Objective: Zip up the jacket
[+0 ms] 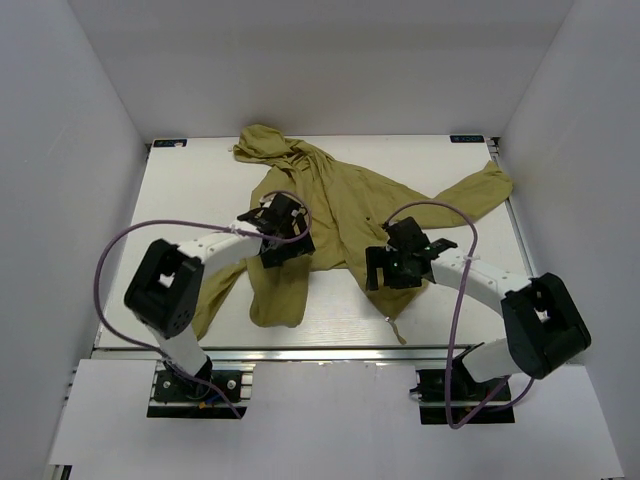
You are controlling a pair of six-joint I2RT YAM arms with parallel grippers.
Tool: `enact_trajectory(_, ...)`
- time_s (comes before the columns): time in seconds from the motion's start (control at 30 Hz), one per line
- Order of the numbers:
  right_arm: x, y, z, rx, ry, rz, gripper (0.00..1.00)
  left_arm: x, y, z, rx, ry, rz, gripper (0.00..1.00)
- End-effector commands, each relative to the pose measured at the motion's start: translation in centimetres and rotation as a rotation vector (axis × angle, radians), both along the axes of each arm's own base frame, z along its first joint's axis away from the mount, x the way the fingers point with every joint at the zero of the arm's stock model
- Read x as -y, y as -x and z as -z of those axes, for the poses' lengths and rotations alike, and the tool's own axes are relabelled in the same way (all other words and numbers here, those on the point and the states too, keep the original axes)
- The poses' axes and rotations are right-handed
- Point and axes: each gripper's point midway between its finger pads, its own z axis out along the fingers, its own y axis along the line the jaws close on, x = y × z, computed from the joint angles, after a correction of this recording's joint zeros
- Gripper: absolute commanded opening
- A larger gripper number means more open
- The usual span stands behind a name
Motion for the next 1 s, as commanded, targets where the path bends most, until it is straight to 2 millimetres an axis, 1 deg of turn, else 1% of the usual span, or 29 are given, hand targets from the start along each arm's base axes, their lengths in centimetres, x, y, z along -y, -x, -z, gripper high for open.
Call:
enact_trajectory(0.0,-1.2,-1.2,0.3,0.029,-0.028,-0.021,0.89,2.1,-4.3,-1.4,0.101,0.1,0.066,0.98)
enact_trajectory(0.03,-1.5,-1.6,0.1,0.031,-0.035,-0.025,0.89,2.3,-4.8,-1.2,0.099,0.099,0.068,0.98)
enact_trajectory(0.07,-1.7,-1.6,0.8,0.009,-0.03,-0.031,0.89,2.0,-5.1,0.2,0.073,0.083,0.064,0.98)
enact_trajectory(0.1,-2.0,-1.9,1.0,0.006,-0.033,-0.029,0.89,1.9,-5.3,0.6,0.065,0.078,0.062,0.98)
enact_trajectory(0.13,-2.7,-2.7,0.6,0.016,-0.049,-0.034,0.89,1.9,-5.6,1.1,0.062,0.078,0.056,0.98)
enact_trajectory(0.17,-3.2,-2.6,1.4,-0.016,-0.061,-0.048,0.89,1.5,-6.1,2.1,0.047,0.074,0.052,0.98)
enact_trajectory(0.2,-3.7,-2.8,1.4,-0.023,-0.074,-0.055,0.89,1.6,-6.3,2.5,0.038,0.084,0.054,0.98)
enact_trajectory(0.23,-4.3,-3.3,1.4,-0.022,-0.091,-0.059,0.9,1.4,-6.9,2.9,0.044,0.086,0.045,0.98)
enact_trajectory(0.27,-5.2,-3.7,1.6,-0.04,-0.116,-0.072,0.89,1.4,-7.5,2.8,0.04,0.108,0.054,0.98)
enact_trajectory(0.3,-5.7,-3.9,1.6,-0.048,-0.131,-0.077,0.89,1.3,-7.8,3.8,0.014,0.11,0.053,0.98)
enact_trajectory(0.33,-6.5,-4.2,2.0,-0.067,-0.152,-0.081,0.89,0.8,-8.3,4.2,0.008,0.109,0.044,0.98)
enact_trajectory(0.37,-7.3,-5.1,1.3,-0.05,-0.177,-0.085,0.89,0.7,-8.8,4.4,0.008,0.107,0.046,0.98)
enact_trajectory(0.4,-7.8,-5.6,1.2,-0.045,-0.191,-0.09,0.89,0.9,-9.7,4.5,0.01,0.111,0.046,0.98)
enact_trajectory(0.43,-8.2,-5.9,1.6,-0.053,-0.195,-0.092,0.89,0.6,-10.4,4.4,0.016,0.114,0.047,0.98)
enact_trajectory(0.47,-9.1,-7.0,0.6,-0.026,-0.224,-0.103,0.89,0.7,-11.5,3.8,0.04,0.114,0.051,0.98)
enact_trajectory(0.5,-9.6,-7.5,0.4,-0.021,-0.235,-0.108,0.89,0.7,-11.9,3.7,0.043,0.108,0.055,0.98)
enact_trajectory(0.53,-10.3,-8.2,-0.4,-0.001,-0.256,-0.129,0.89,0.3,-12.0,3.3,0.043,0.096,0.057,0.98)
enact_trajectory(0.57,-10.6,-8.6,-0.9,0.014,-0.266,-0.137,0.89,0.3,-12.3,2.7,0.055,0.092,0.058,0.98)
enact_trajectory(0.6,-11.0,-8.6,-1.5,0.033,-0.279,-0.155,0.89,0.2,-12.2,1.6,0.06,0.089,0.055,0.98)
enact_trajectory(0.63,-11.3,-8.9,-3.0,0.077,-0.299,-0.174,0.89,0.1,-11.9,0.9,0.06,0.093,0.057,0.98)
enact_trajectory(0.67,-11.4,-9.0,-3.8,0.121,-0.296,-0.202,0.9,0.0,-11.4,0.4,0.059,0.097,0.059,0.98)
enact_trajectory(0.7,-11.5,-8.5,-4.2,0.154,-0.289,-0.227,0.89,-0.1,-10.9,-0.1,0.059,0.107,0.059,0.98)
enact_trajectory(0.73,-11.1,-8.7,-6.3,0.229,-0.283,-0.229,0.89,-0.3,-9.5,-1.1,0.058,0.132,0.051,0.98)
enact_trajectory(0.8,-10.7,-8.0,-7.9,0.308,-0.29,-0.257,0.89,-0.4,-8.0,-2.0,0.065,0.164,0.051,0.98)
enact_trajectory(0.83,-9.8,-6.9,-8.7,0.333,-0.299,-0.262,0.89,-0.8,-6.7,-2.8,0.075,0.181,0.045,0.98)
enact_trajectory(0.87,-9.4,-6.3,-8.8,0.34,-0.297,-0.267,0.89,-1.0,-6.1,-3.2,0.08,0.186,0.044,0.98)
enact_trajectory(0.9,-8.6,-5.3,-8.4,0.318,-0.269,-0.284,0.89,-1.2,-5.6,-3.5,0.086,0.188,0.042,0.98)
enact_trajectory(0.93,-7.8,-4.5,-8.2,0.304,-0.251,-0.284,0.89,-1.7,-4.7,-3.3,0.075,0.178,0.034,0.98)
enact_trajectory(0.97,-7.3,-3.9,-7.7,0.273,-0.229,-0.283,0.89,-2.0,-4.3,-4.3,0.097,0.182,0.032,0.98)
